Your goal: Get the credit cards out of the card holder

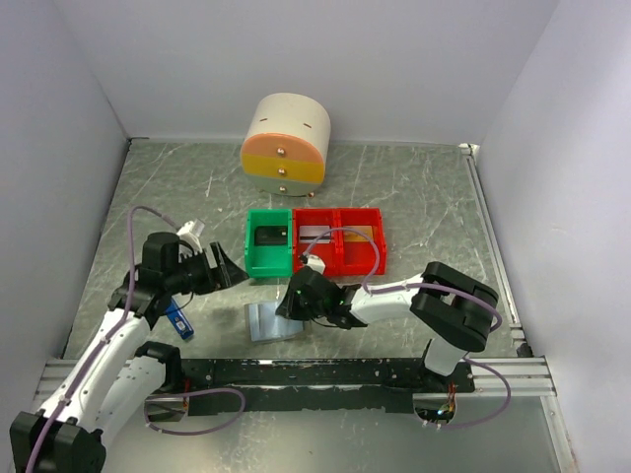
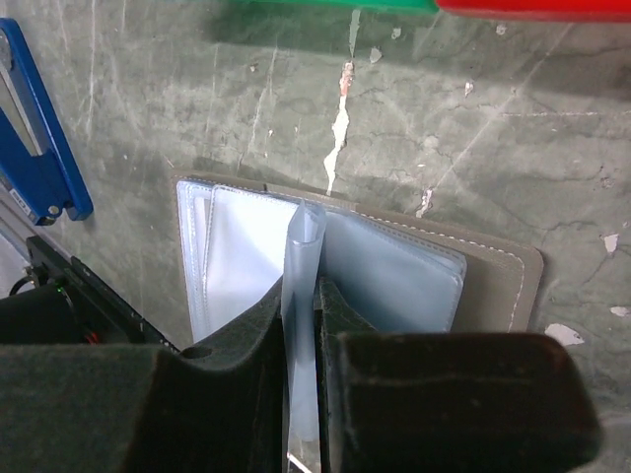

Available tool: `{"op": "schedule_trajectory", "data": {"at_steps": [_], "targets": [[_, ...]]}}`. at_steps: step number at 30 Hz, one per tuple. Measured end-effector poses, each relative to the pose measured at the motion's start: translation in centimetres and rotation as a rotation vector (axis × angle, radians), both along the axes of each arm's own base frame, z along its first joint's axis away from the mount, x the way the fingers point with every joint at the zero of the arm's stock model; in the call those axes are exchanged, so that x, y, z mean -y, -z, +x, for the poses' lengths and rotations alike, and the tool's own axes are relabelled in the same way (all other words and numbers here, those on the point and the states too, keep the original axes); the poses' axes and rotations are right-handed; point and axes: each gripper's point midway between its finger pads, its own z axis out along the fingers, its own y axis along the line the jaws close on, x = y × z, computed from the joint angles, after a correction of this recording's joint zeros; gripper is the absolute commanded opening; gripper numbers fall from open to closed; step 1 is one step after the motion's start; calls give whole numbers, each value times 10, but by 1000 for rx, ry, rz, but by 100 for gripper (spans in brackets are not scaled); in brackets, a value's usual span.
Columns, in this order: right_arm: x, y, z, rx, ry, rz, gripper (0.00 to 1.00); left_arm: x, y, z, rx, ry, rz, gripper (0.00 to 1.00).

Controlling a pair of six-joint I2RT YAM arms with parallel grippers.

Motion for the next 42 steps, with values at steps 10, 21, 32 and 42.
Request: {"op": "schedule_trajectory", "data": {"at_steps": [10, 21, 32, 42], "targets": [[0, 0, 0, -16, 16, 17, 11, 57, 47, -56, -220, 229, -53, 80], [0, 0, 1, -21, 22, 20, 12, 58, 79, -61, -282, 148, -39, 81], [-1, 1, -1, -30, 14, 26, 12, 68, 80, -50, -272, 114, -106, 79], [-4, 0, -1, -39, 9, 40, 14, 68, 96, -51, -319, 101, -94, 78]]}}
